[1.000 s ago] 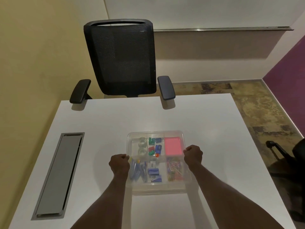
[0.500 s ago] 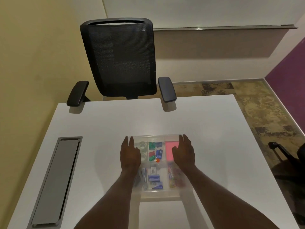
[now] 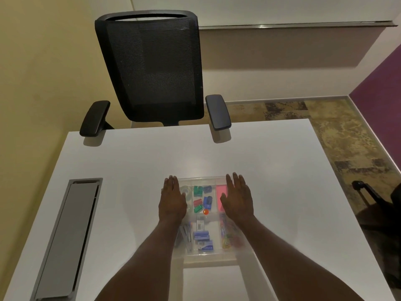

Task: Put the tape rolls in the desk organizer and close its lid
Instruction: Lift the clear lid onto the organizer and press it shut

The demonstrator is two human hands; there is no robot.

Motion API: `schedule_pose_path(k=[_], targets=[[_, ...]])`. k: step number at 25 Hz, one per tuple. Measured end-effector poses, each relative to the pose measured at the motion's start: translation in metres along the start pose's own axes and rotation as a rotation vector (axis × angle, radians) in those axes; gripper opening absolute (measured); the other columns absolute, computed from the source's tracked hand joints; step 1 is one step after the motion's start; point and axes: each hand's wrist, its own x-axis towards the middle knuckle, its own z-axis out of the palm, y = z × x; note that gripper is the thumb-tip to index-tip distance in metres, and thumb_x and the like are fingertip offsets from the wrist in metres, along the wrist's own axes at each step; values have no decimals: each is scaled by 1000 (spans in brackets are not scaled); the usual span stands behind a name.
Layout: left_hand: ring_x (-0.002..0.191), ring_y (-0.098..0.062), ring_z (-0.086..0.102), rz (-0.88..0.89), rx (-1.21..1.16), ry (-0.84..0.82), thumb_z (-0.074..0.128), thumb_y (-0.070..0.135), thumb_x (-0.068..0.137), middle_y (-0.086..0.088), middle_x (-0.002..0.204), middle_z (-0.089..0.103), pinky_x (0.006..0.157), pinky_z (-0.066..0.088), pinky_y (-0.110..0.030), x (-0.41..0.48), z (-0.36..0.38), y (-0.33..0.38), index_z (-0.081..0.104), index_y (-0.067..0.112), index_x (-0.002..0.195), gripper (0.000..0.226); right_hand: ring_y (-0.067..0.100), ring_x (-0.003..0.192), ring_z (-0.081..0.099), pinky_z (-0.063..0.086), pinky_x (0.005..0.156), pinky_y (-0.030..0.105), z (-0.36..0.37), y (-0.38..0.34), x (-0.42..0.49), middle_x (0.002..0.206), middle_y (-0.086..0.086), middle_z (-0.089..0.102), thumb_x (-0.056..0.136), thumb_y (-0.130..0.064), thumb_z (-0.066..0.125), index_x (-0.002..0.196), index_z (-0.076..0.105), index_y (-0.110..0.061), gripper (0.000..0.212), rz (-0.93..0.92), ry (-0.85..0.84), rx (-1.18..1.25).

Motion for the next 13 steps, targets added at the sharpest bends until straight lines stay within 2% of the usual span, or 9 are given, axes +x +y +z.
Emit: schedule_pose_path(k=[4,8,10,12,13], targets=[[162,-16,-3,19,19,-14,40,34,110,2,175,-1,132,12,-37,0,-2,-2,2,17,166,70,24,156,-10,5,129,42,10,8,-1,170,5,-10,107,-46,32,161,-3,-21,69,-30,4,9],[162,-21,-6,20,90,3,36,33,110,-5,174,-6,133,6,-41,-4,3,6,-2,14,165,69,24,155,-14,3,129,41,14,15,0,168,4,-16,107,-47,30,160,-8,-22,70,-62,-21,-2],[161,-23,-13,146,195,8,36,40,109,-3,172,-15,132,-1,-46,-7,7,19,-5,19,165,72,26,155,-15,0,128,43,14,14,2,168,6,-19,108,-44,30,160,-9,-21,70,-75,-33,12],[160,-21,-16,290,244,-77,37,49,107,4,171,-20,129,-4,-49,-8,15,38,-6,28,165,75,26,156,-14,-1,128,43,11,15,4,168,6,-17,108,-41,32,161,-6,-19,69,-113,-31,47],[160,-20,-16,302,247,-122,37,50,107,6,171,-19,129,-3,-52,-10,20,47,-5,30,165,74,26,156,-13,-1,128,42,10,18,2,168,6,-16,108,-39,33,161,-4,-18,68,-139,-23,52]])
